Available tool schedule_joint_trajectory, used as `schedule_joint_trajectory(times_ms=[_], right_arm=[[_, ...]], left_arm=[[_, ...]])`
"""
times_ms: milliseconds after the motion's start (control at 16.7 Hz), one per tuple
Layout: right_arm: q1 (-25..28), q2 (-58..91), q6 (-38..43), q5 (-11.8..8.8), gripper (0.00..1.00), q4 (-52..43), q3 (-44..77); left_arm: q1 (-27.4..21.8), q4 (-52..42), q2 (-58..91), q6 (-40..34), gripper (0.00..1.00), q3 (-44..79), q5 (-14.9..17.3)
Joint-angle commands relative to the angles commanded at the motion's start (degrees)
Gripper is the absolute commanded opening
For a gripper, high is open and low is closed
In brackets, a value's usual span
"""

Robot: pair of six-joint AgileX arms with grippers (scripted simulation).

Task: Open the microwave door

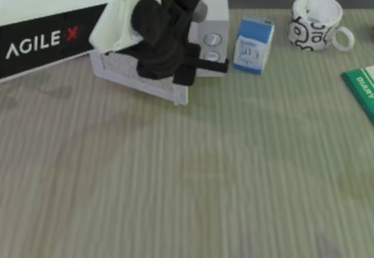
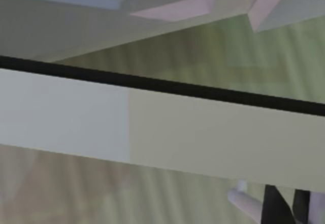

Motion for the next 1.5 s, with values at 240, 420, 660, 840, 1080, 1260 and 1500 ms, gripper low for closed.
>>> schedule_joint_trajectory(times_ms=[240, 420, 660, 840, 1080, 1260, 1500], right_arm=[[0.0, 0.0, 0.0, 0.0, 1.0, 0.0, 0.0], [0.0, 0.0, 0.0, 0.0, 1.0, 0.0, 0.0], [0.0, 0.0, 0.0, 0.0, 1.0, 0.0, 0.0], [0.0, 0.0, 0.0, 0.0, 1.0, 0.0, 0.0], [0.0, 0.0, 0.0, 0.0, 1.0, 0.0, 0.0], [0.0, 0.0, 0.0, 0.0, 1.0, 0.0, 0.0], [0.0, 0.0, 0.0, 0.0, 1.0, 0.0, 0.0]], left_arm=[[-0.17, 0.41, -0.43, 0.52, 0.0, -0.68, 0.69], [0.69, 1.33, -2.47, 3.75, 0.0, -3.91, 2.22], [1.5, 2.66, -4.81, 6.88, 0.0, -6.58, 3.83], [1.5, 2.66, -4.81, 6.88, 0.0, -6.58, 3.83], [1.5, 2.66, -4.81, 6.88, 0.0, -6.58, 3.83], [1.5, 2.66, -4.81, 6.88, 0.0, -6.58, 3.83], [1.5, 2.66, -4.81, 6.88, 0.0, -6.58, 3.83]])
